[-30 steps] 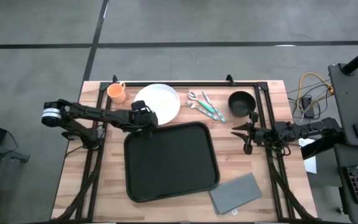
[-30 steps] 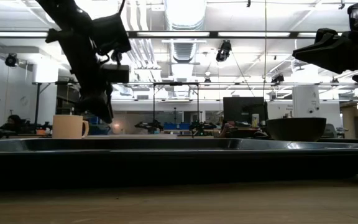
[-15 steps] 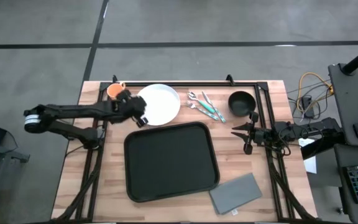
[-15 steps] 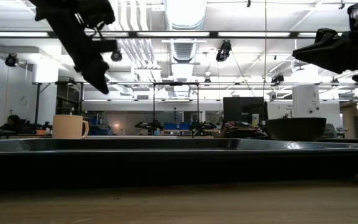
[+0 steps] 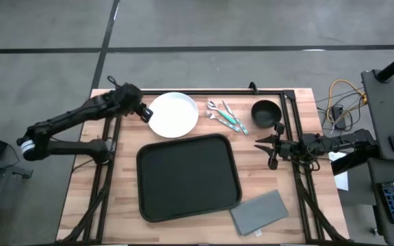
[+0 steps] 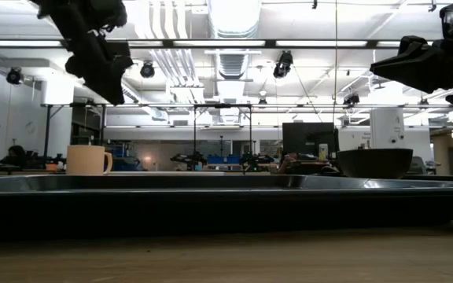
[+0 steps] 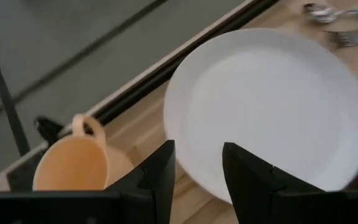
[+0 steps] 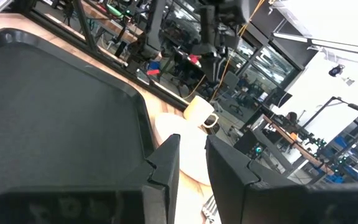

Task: Set up tray
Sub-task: Put the orange mug on the top left of the black tray

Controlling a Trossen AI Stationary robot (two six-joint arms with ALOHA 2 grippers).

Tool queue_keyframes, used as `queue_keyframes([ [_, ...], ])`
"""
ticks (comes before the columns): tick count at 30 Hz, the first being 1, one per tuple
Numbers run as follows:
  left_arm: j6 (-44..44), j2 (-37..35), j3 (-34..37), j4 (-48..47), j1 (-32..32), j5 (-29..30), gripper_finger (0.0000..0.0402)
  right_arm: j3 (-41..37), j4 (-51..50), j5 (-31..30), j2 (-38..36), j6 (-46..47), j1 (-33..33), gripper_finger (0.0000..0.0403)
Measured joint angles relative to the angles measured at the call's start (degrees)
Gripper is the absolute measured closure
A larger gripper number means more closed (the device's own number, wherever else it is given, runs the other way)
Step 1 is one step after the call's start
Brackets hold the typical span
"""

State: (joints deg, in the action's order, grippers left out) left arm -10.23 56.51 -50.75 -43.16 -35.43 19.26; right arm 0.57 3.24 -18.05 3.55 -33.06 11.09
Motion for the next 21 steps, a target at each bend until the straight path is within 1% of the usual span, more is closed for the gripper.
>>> queue_keyframes([
  [7, 0.8, 6.7, -2.9, -5.4, -12.0, -1.3, 0.0287, 0.0, 0.0, 0.0, 0.0, 0.0, 0.0, 0.0335],
  [10, 2.0, 9.9, -3.1, -5.3, -15.3, -4.5, 0.0287, 0.0, 0.0, 0.0, 0.0, 0.0, 0.0, 0.0335],
  [13, 2.8, 13.1, -3.3, -5.3, -17.5, -7.1, 0.0287, 0.0, 0.0, 0.0, 0.0, 0.0, 0.0, 0.0335],
  [17, 5.3, 16.6, -3.7, -5.3, -18.7, -7.4, 0.0287, 0.0, 0.0, 0.0, 0.0, 0.0, 0.0, 0.0335],
  [21, 5.6, 17.5, -3.7, -3.7, -19.1, -7.2, 0.0287, 0.0, 0.0, 0.0, 0.0, 0.0, 0.0, 0.0335],
])
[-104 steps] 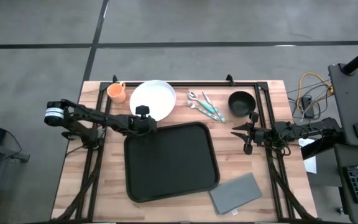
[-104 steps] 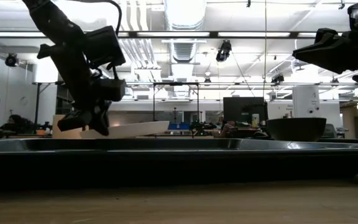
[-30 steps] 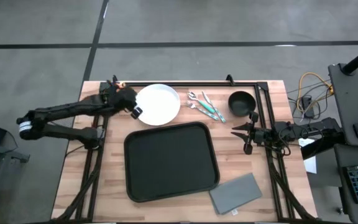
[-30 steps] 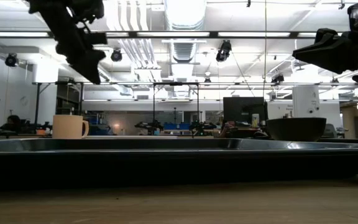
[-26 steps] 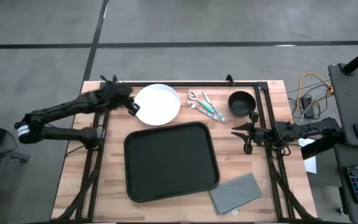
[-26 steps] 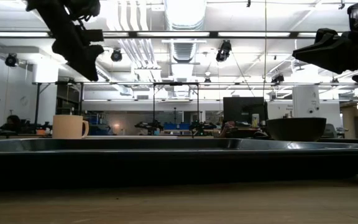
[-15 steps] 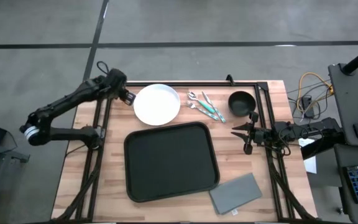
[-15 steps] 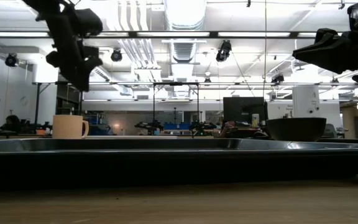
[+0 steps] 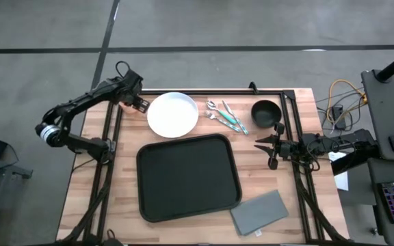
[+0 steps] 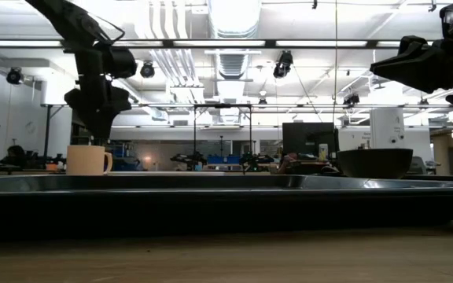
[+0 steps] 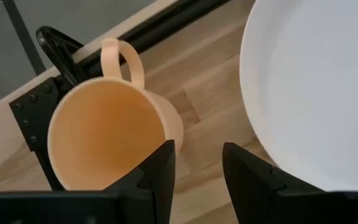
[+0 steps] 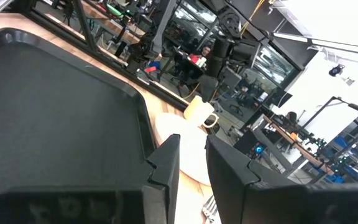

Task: Set up tray
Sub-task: Put the orange mug on the top left of the black tray

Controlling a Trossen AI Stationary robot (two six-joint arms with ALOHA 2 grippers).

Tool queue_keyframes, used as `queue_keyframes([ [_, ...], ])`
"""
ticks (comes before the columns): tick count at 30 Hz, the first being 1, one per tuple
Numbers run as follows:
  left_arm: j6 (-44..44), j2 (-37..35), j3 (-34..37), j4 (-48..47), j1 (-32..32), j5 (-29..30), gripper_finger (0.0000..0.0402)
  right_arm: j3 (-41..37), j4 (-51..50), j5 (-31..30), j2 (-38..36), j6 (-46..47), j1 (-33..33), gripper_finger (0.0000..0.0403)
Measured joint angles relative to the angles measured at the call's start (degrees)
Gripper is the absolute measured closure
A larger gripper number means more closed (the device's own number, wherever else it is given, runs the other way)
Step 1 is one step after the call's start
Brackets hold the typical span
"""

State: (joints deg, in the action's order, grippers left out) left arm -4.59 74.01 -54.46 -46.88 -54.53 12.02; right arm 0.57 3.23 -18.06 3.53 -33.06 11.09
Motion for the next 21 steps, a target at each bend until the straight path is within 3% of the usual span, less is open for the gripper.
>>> queue_keyframes([
  [12, 0.0, 0.5, 0.0, 0.6, -2.4, 2.4, 0.0287, 0.0, 0.0, 0.0, 0.0, 0.0, 0.0, 0.0335],
  [21, 0.9, 5.6, 0.0, 0.8, -3.1, 1.7, 0.0287, 0.0, 0.0, 0.0, 0.0, 0.0, 0.0, 0.0335],
])
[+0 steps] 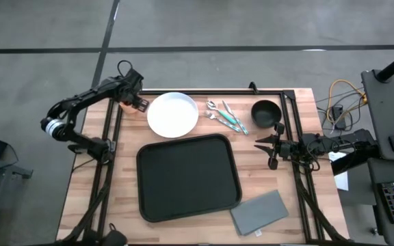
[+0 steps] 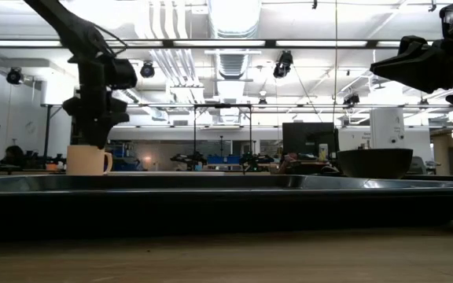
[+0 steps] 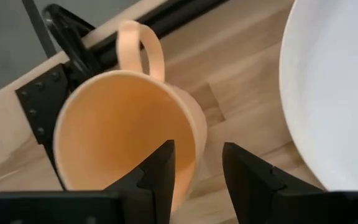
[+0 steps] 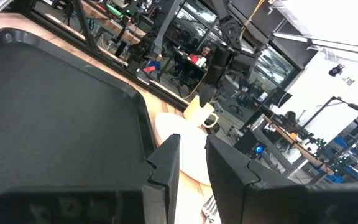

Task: Set up tray
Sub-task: Put the orange mug on the top left of the black tray

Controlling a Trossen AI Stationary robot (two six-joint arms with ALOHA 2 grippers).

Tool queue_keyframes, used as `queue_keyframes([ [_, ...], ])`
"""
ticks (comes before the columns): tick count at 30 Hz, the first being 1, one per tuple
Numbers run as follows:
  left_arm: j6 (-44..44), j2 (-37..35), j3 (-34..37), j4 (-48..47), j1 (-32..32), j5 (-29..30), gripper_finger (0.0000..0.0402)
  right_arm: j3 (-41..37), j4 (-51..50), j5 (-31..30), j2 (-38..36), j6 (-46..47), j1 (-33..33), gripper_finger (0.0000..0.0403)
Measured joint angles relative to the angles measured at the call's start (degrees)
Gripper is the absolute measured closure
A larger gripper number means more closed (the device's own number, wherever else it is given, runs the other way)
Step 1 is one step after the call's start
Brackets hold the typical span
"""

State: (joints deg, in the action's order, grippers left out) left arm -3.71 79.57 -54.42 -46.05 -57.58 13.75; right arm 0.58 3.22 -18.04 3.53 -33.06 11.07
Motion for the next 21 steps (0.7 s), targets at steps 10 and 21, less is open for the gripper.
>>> queue_keyframes([
  [10, 1.3, 5.3, 0.0, 0.0, 0.0, -0.1, 0.0311, 0.0, 0.0, 0.0, 0.0, 0.0, 0.0, 0.0335],
  [21, 3.2, 3.5, 0.1, -0.3, 0.7, -0.2, 0.0399, 0.0, 0.0, 0.0, 0.0, 0.0, 0.0, 0.0335],
])
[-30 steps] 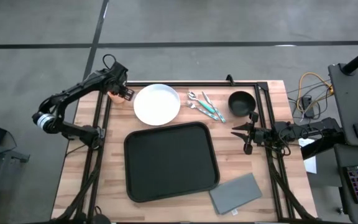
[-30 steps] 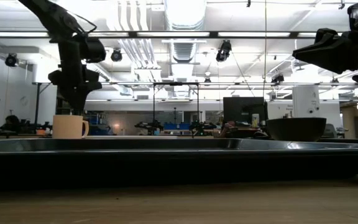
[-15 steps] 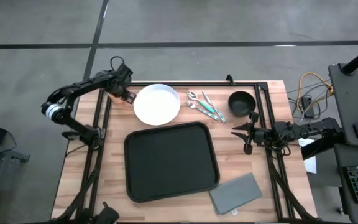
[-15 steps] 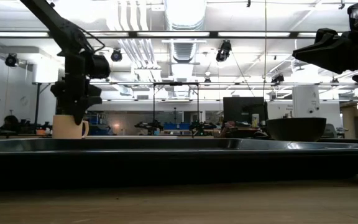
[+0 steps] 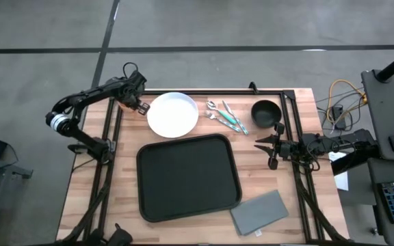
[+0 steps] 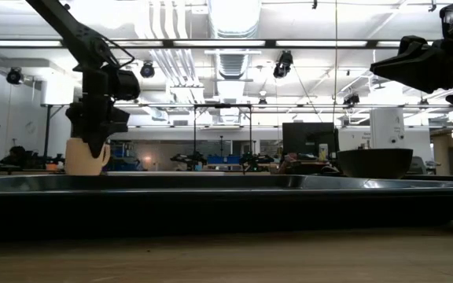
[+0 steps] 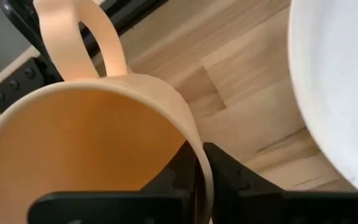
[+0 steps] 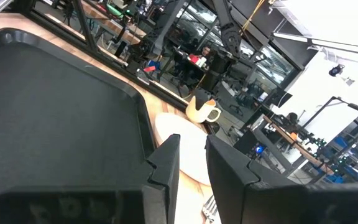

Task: Set up tray
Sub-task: Put the orange mug on the top left of the black tray

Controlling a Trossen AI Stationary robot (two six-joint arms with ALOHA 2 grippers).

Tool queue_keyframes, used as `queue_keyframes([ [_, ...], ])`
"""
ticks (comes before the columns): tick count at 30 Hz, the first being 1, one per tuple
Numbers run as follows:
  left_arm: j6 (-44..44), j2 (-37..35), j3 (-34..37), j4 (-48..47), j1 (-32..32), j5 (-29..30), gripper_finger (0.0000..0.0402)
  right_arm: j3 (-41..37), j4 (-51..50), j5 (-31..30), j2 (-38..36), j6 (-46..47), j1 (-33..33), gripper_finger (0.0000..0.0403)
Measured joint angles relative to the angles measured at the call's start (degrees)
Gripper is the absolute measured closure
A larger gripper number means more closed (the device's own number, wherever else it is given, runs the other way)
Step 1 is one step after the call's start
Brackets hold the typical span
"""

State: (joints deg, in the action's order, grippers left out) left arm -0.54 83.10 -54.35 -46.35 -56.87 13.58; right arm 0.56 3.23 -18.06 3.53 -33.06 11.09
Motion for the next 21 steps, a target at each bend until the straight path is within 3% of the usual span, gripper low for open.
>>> queue_keyframes([
  [10, -1.7, -6.2, 0.0, -2.0, 7.5, 0.0, 0.0400, 0.0, 0.0, 0.0, 0.0, 0.0, 0.0, 0.0335],
  [21, -7.6, -13.7, 0.0, -8.5, 25.7, -1.1, 0.0401, 0.0, 0.0, 0.0, 0.0, 0.0, 0.0, 0.0335],
])
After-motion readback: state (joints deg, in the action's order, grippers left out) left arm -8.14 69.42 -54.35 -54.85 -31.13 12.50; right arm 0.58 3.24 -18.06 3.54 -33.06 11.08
